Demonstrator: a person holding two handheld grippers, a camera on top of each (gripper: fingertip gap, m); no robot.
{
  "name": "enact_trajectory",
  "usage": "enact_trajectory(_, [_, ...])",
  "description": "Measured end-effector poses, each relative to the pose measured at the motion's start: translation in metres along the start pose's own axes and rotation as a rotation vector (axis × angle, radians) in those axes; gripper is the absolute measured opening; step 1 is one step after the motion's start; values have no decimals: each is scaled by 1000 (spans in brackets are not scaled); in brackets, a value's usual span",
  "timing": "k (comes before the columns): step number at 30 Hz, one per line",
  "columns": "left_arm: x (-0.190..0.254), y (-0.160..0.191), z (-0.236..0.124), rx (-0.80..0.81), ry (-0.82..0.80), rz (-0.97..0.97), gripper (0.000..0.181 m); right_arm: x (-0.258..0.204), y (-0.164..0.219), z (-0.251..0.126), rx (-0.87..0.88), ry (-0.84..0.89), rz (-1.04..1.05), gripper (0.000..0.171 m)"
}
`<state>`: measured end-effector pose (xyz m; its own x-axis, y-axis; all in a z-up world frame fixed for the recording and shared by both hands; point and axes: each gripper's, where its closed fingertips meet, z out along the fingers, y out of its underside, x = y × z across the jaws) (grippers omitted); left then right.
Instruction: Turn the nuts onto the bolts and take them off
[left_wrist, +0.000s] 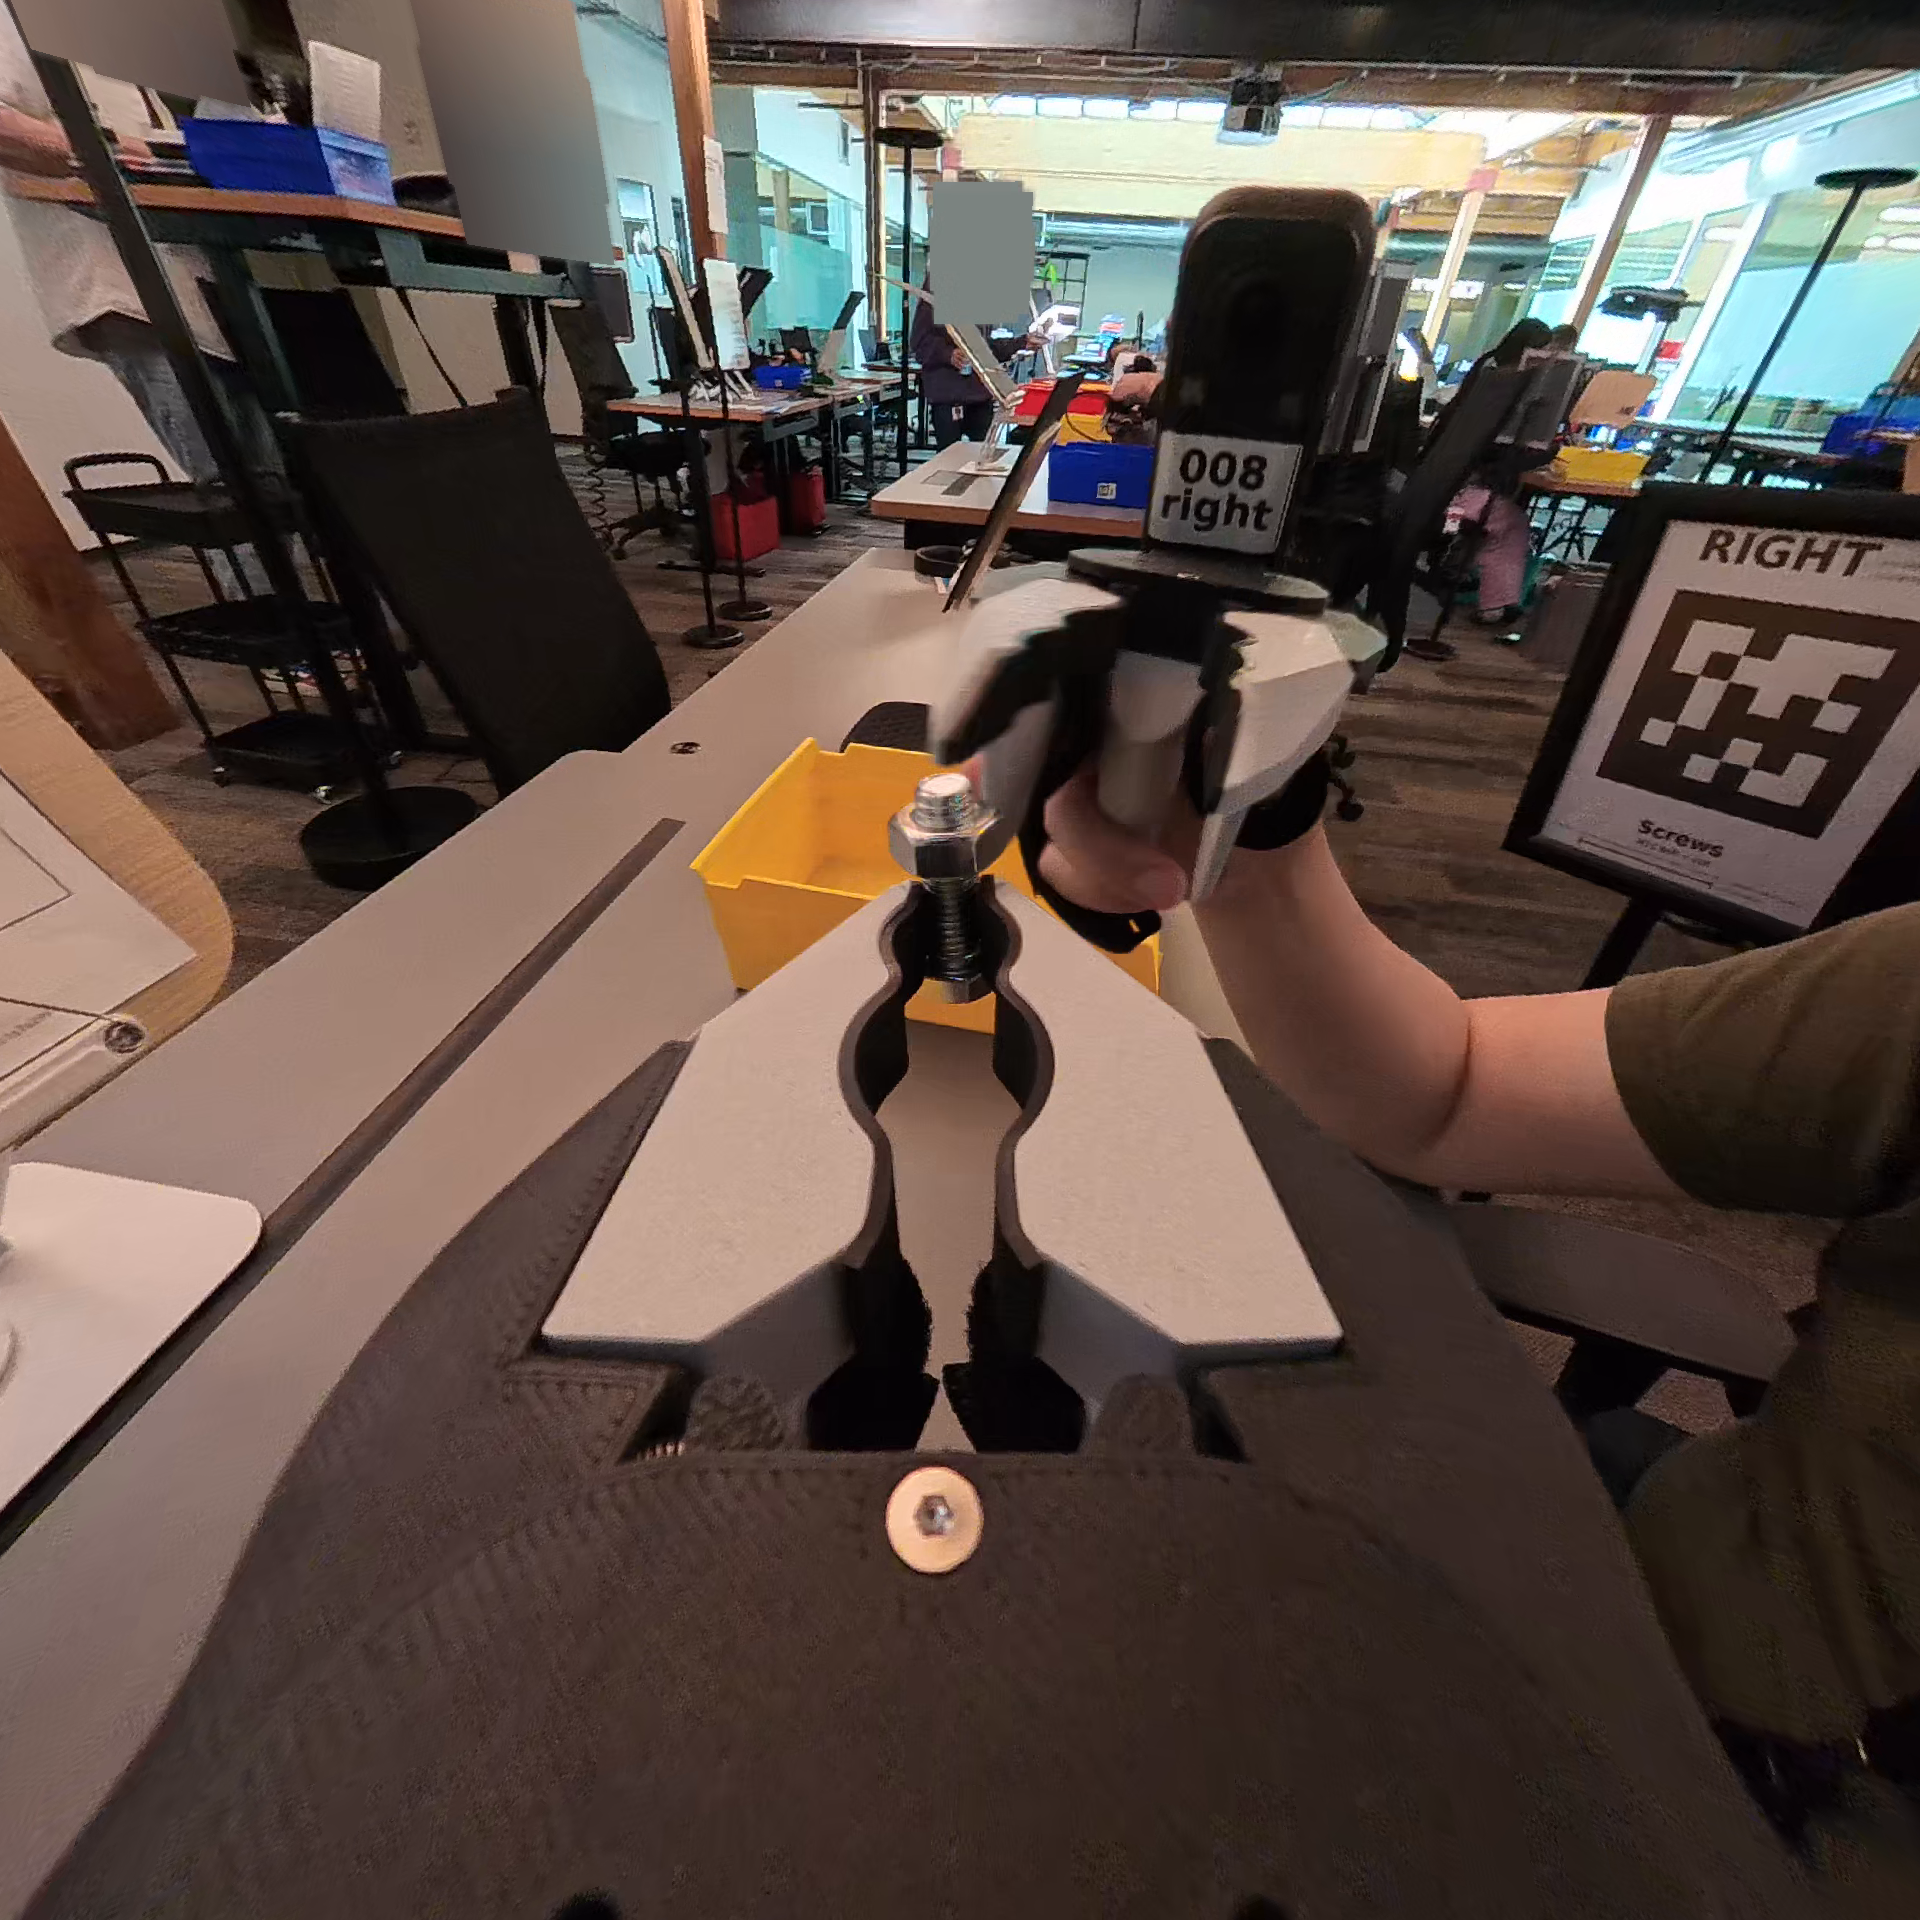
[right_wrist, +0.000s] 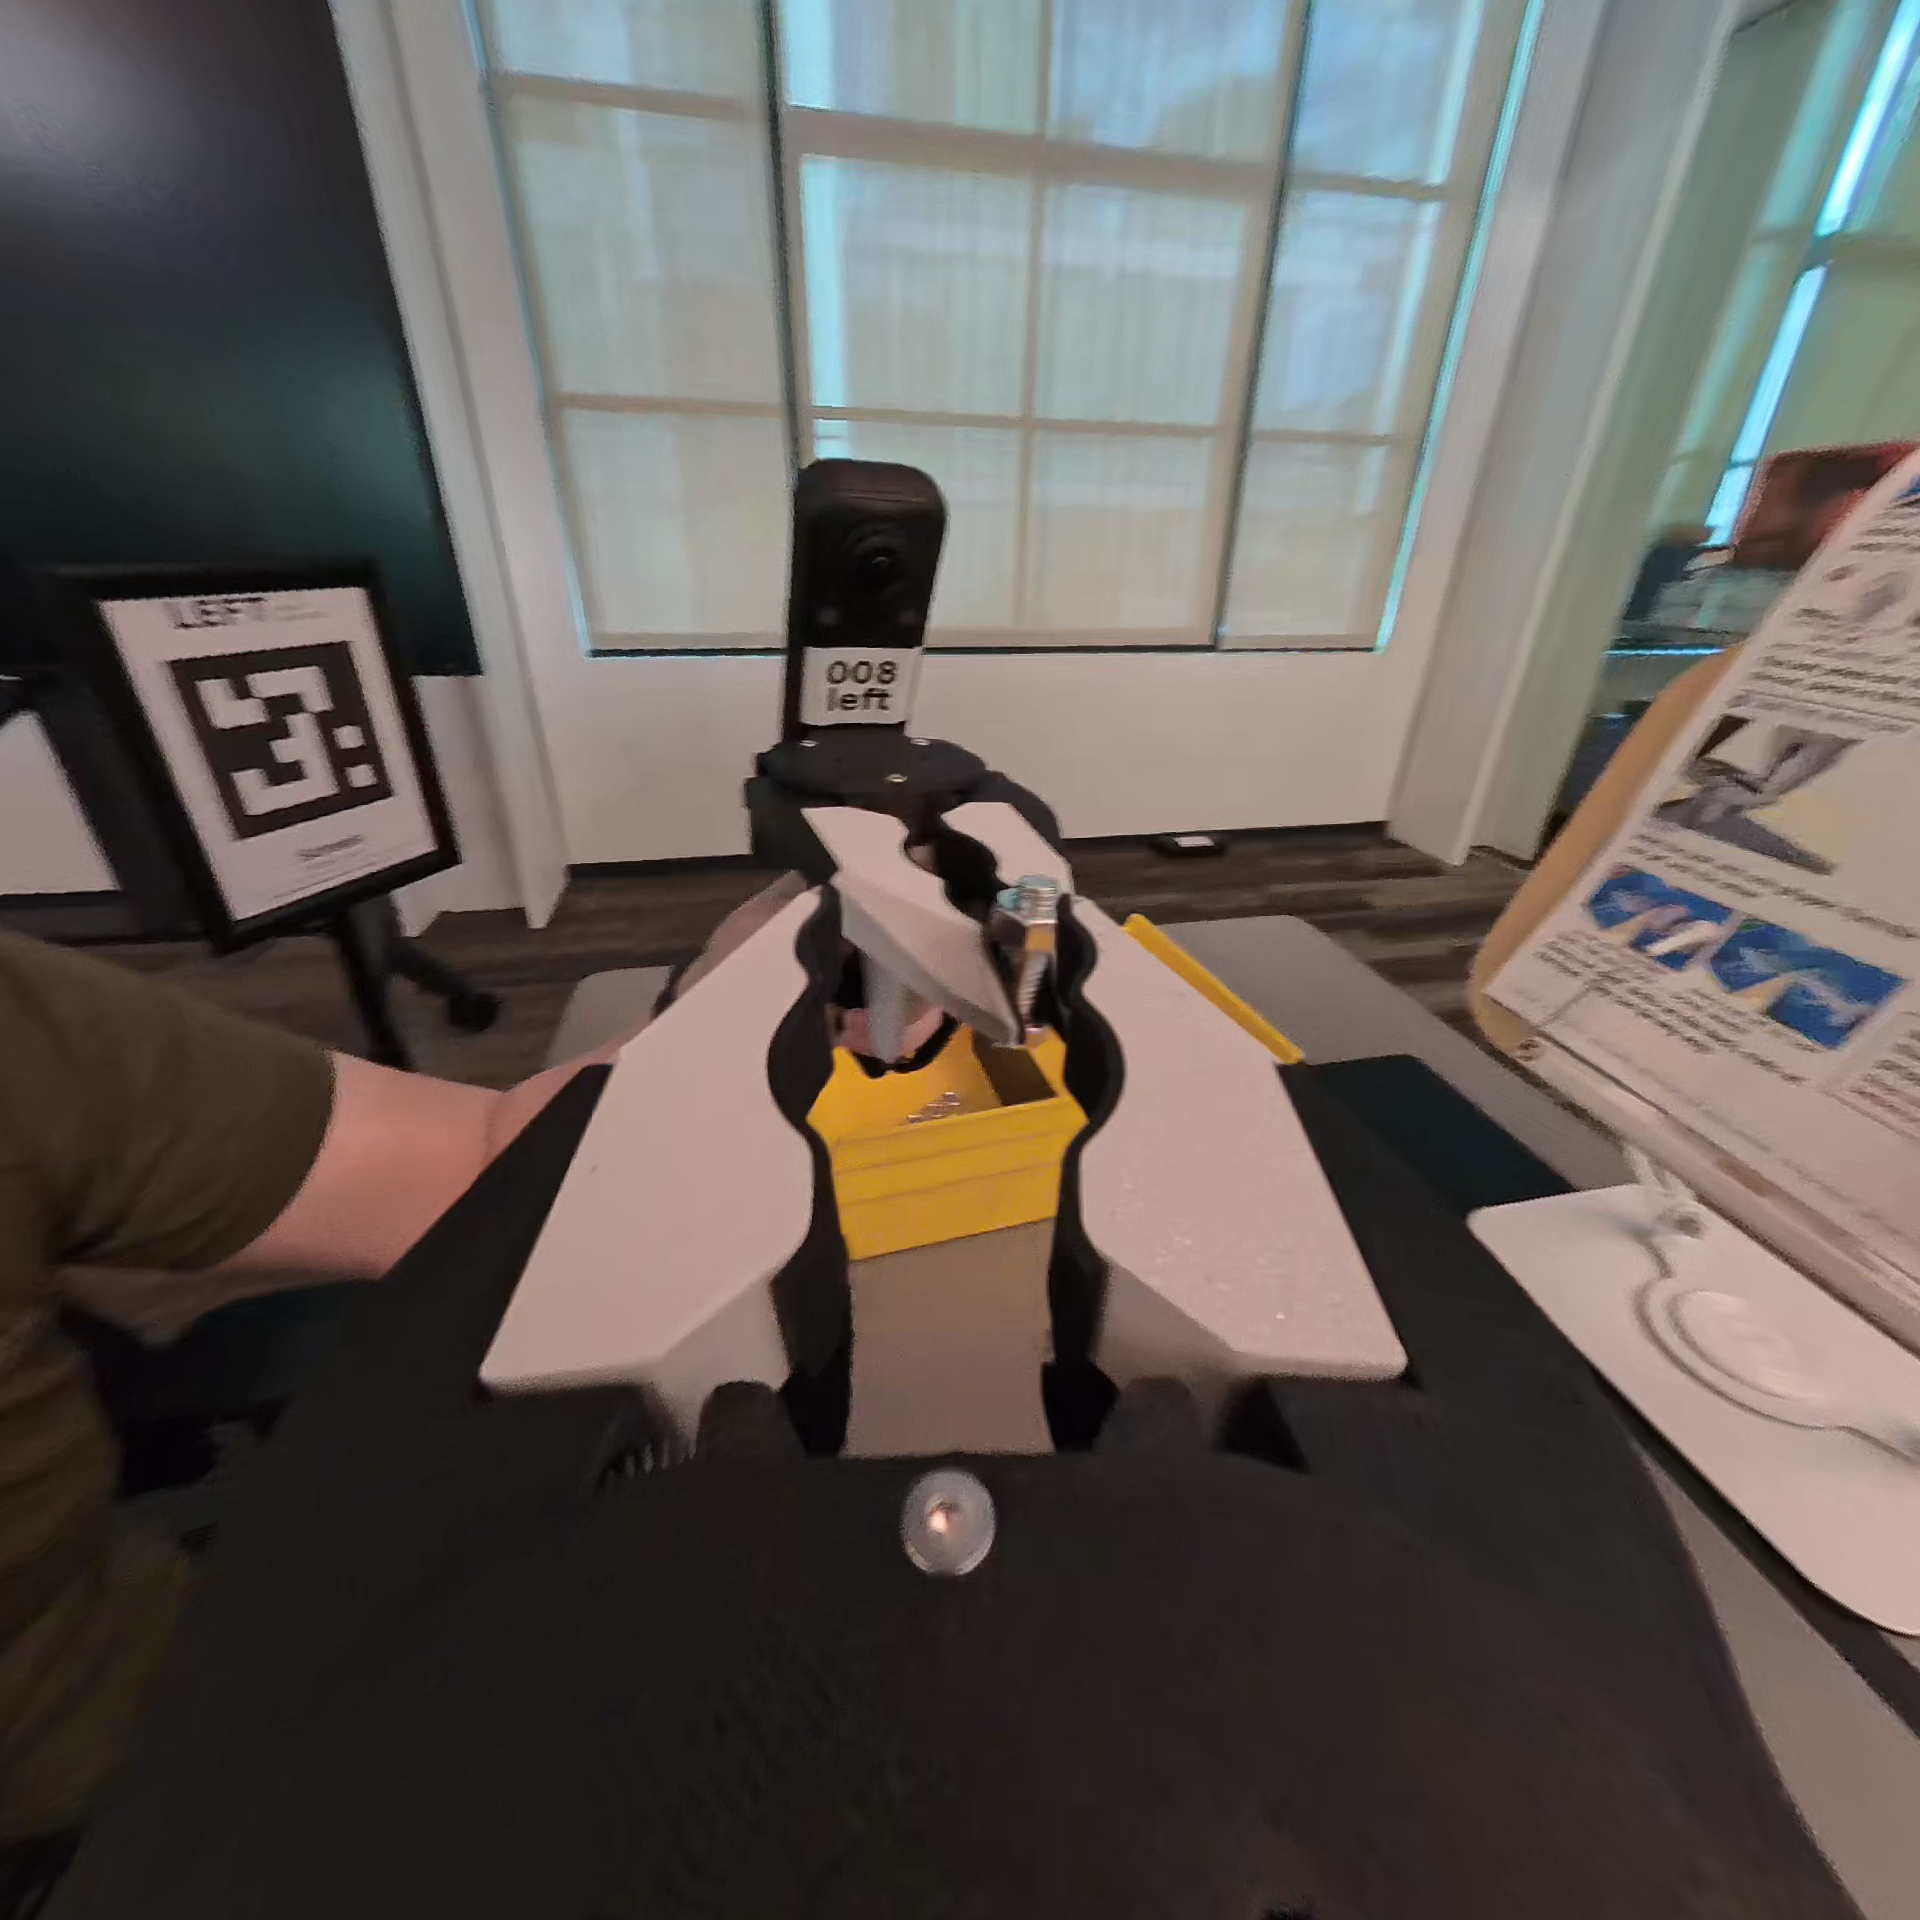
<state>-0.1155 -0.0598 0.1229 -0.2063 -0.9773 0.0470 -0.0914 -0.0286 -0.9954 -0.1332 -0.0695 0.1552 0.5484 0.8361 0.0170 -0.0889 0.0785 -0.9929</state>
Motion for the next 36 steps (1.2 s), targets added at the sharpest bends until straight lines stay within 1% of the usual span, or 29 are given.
enact_trajectory(1, [1, 1, 1, -4, 1, 6, 7, 4, 3, 1, -15, 23, -6, 47])
enact_trajectory(2, [2, 2, 3, -14, -6, 16, 7, 5, 8, 2, -43, 27, 0, 51])
enact_trajectory(5, [-3, 6, 4, -41, -52, 44, 7, -3, 14, 3, -87, -23, 51, 55])
enact_trajectory(6, [-4, 6, 3, -39, -56, 42, 7, -4, 12, 0, -84, -37, 53, 42])
enact_trajectory(7, [-8, 5, 2, -33, -75, 36, 7, -9, 9, -3, -76, -82, 66, 16])
enact_trajectory(9, [-17, 4, -2, -27, -118, 36, 7, -3, 6, -6, -62, -69, 140, 20])
enact_trajectory(10, [-16, 4, -2, -28, -108, 33, 7, 3, 7, -6, -57, -42, 141, 26])
enact_trajectory(13, [-6, 2, 0, -13, -52, 18, 7, 16, 6, -4, -19, 32, 70, 41])
enact_trajectory(14, [-3, 1, 1, -12, -40, 21, 7, 17, 6, -2, -12, 38, 50, 43])
enact_trajectory(17, [5, 2, 4, -18, -13, 44, 7, 16, 11, 3, -21, 32, 27, 40])
enact_trajectory(21, [13, 1, 6, -13, 26, 48, 7, 9, 11, 5, -4, -32, 66, 20])
enact_trajectory(23, [16, 2, 7, -20, 37, 50, 7, 5, 14, 6, -21, -59, 75, 16])
enact_trajectory(26, [15, 1, 8, -8, 31, 59, 8, 6, 13, 5, -24, -44, 57, 16])
enact_trajectory(27, [15, -1, 7, 6, 33, 60, 11, 6, 12, 5, -19, -40, 53, 16])
enact_trajectory(28, [15, -3, 6, 20, 34, 56, 23, 8, 11, 3, -20, -27, 50, 16])
enact_trajectory(29, [14, -6, 4, 34, 32, 46, 34, 12, 10, 1, -25, -8, 45, 16])
enact_trajectory(30, [13, -9, 2, 45, 25, 37, 40, 15, 9, -3, -31, 15, 38, 16])
enact_trajectory(32, [9, -14, -5, 65, 7, 27, 44, 27, 9, -15, -82, 82, 28, 16])
enact_trajectory(33, [7, -16, -9, 71, -1, 23, 44, 37, 13, -28, -150, 151, 24, 16])
enact_trajectory(34, [4, -18, -13, 72, -15, 18, 44, 54, 22, -48, -255, 257, 2, 16])
enact_trajectory(35, [0, -19, -18, 65, -42, 13, 44, 77, 36, -78, -397, 403, -32, 16])
enact_trajectory(36, [-6, -18, -22, 51, -78, 9, 43, 100, 57, -120, -580, 566, -51, 16])
